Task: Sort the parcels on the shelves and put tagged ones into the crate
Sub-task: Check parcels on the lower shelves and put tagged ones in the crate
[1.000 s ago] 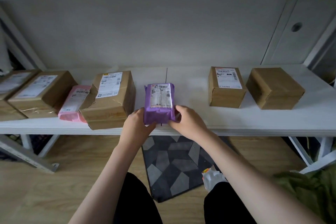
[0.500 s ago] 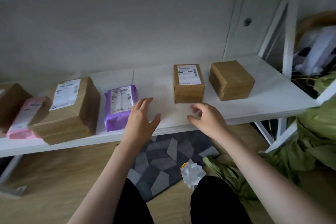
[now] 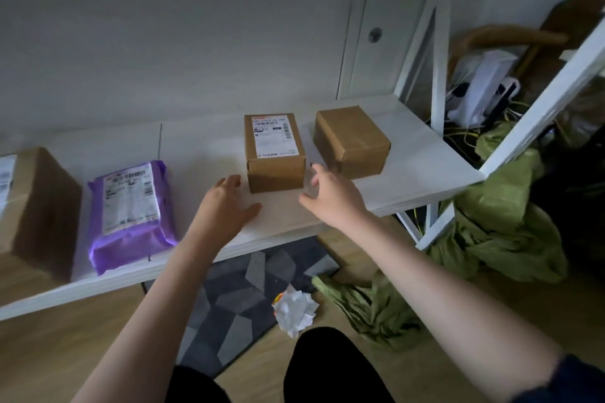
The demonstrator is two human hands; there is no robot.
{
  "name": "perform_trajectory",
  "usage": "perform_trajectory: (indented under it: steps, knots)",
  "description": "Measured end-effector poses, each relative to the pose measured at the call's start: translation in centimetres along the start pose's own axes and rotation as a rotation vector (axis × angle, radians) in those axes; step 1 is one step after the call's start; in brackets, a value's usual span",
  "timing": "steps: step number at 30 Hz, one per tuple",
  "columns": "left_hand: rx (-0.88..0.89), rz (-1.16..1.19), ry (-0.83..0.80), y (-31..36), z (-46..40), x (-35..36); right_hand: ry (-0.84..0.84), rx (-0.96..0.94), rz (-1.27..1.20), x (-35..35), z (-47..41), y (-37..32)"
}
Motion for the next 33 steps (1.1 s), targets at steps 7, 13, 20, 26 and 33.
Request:
perform_trajectory:
  steps: [7, 13, 20, 26, 33]
  knots:
    - [-0.051, 0.082, -0.089, 1.1, -2.1, -1.2, -0.134, 0.117, -0.074, -0.9, -2.8, -0.7]
    - [0.067, 0.063, -0.017, 1.4, -5.6, -1.5, -0.105, -0.024, -0.133, -0.7, -5.9, -0.1]
    - [0.054, 0.176, 0.071, 3.0, -2.8, 0.6, -0.094, -0.166, -0.168, 0.0, -4.9, -0.5]
    - [0.045, 0.096, 0.123, 3.0, -0.5, 1.7, -0.073, -0.215, -0.121, 0.8, -3.3, 0.8]
    - [0.021, 0.027, 0.158, 3.1, 0.5, 1.2, -0.013, -0.261, -0.092, 1.7, -3.0, 0.7]
Point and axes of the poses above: each hand's wrist, its own z-axis away from the middle knuckle, its own x-axis out of the palm, y = z × x, the point moved 7 cm from there along -z, towards the middle knuckle, and after that the axes turned 11 degrees about -y, right-handed, at the moved point
